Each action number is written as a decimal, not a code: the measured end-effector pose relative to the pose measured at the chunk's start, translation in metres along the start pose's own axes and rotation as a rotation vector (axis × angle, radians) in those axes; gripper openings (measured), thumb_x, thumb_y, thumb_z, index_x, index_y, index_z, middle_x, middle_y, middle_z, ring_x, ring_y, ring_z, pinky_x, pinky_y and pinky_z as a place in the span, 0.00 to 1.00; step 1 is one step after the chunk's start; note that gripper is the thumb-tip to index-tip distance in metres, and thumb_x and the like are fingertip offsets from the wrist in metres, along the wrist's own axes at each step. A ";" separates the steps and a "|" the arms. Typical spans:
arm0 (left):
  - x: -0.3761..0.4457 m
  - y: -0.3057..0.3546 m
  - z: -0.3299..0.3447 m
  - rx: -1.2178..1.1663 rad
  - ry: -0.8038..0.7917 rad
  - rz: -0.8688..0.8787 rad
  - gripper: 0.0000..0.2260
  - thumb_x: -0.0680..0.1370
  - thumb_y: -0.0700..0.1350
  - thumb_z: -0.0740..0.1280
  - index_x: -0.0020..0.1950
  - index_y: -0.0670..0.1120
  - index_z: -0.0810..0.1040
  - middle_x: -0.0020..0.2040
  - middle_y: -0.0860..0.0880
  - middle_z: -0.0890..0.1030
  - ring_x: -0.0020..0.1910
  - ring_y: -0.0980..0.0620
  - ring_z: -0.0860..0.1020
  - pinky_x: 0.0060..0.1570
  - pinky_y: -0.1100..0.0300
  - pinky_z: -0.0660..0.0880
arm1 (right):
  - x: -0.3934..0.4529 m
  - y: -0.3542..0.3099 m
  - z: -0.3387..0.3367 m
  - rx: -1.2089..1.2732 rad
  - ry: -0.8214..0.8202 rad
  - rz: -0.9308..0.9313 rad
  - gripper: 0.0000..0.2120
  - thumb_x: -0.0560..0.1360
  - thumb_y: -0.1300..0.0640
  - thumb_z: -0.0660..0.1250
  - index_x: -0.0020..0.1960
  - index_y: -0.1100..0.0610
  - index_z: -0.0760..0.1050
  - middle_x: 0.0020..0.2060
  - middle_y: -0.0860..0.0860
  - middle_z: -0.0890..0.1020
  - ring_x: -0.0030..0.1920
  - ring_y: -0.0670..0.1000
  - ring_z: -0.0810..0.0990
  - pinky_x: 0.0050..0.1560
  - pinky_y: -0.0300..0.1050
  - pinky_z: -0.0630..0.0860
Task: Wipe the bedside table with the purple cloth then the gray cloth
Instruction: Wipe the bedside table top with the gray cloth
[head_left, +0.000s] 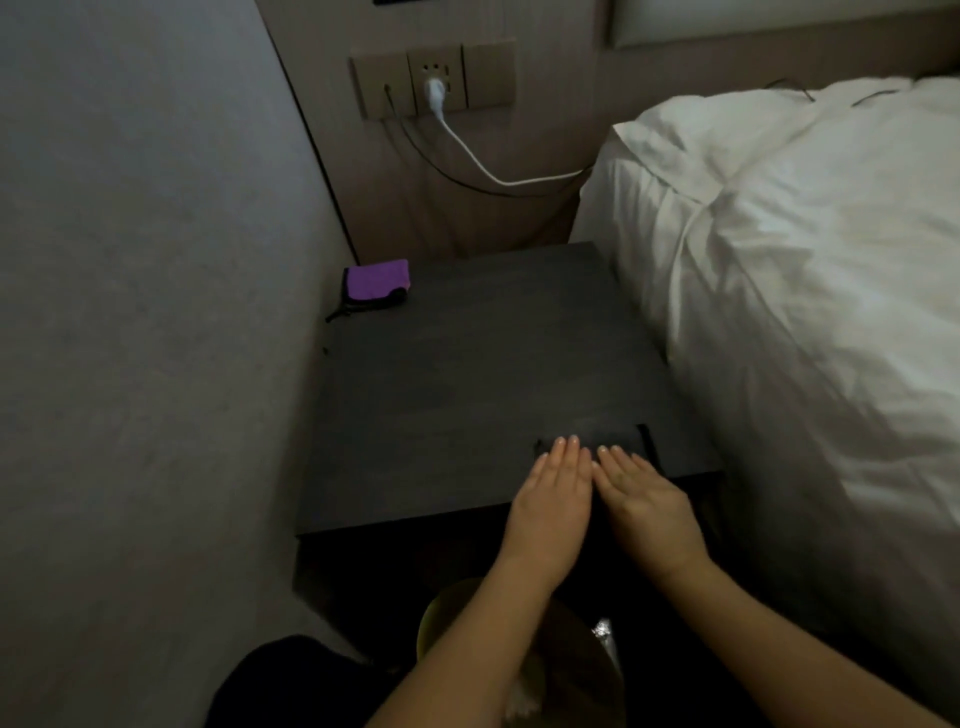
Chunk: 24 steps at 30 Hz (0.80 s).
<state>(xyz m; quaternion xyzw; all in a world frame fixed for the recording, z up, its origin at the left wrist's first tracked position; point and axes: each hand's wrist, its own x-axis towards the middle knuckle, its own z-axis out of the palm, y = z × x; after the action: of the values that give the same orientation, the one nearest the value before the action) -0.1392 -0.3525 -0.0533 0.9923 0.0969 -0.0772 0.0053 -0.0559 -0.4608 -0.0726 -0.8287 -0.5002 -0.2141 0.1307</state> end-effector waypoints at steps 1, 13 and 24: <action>-0.008 -0.013 0.002 0.005 0.029 -0.008 0.24 0.69 0.42 0.52 0.55 0.43 0.84 0.56 0.46 0.84 0.56 0.51 0.82 0.55 0.59 0.78 | 0.005 -0.014 0.003 0.023 -0.018 -0.024 0.18 0.66 0.62 0.56 0.45 0.64 0.84 0.44 0.60 0.86 0.44 0.57 0.86 0.52 0.48 0.79; -0.107 -0.145 0.004 -0.178 0.094 -0.370 0.31 0.77 0.41 0.56 0.79 0.46 0.49 0.80 0.50 0.45 0.78 0.53 0.43 0.75 0.56 0.38 | 0.076 -0.170 0.022 0.141 -0.428 -0.229 0.24 0.65 0.55 0.52 0.46 0.55 0.85 0.46 0.52 0.87 0.48 0.49 0.86 0.48 0.43 0.81; -0.106 -0.186 -0.001 -0.988 0.574 -1.079 0.13 0.73 0.37 0.71 0.55 0.33 0.80 0.53 0.38 0.83 0.49 0.46 0.79 0.46 0.59 0.70 | 0.126 -0.179 0.007 0.684 -0.407 0.240 0.21 0.76 0.52 0.65 0.67 0.57 0.72 0.67 0.53 0.74 0.69 0.53 0.69 0.68 0.44 0.64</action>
<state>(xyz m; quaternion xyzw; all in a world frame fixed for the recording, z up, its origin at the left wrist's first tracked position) -0.2774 -0.1905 -0.0353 0.6719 0.5861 0.2422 0.3827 -0.1618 -0.2769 -0.0171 -0.8154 -0.4580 0.1492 0.3211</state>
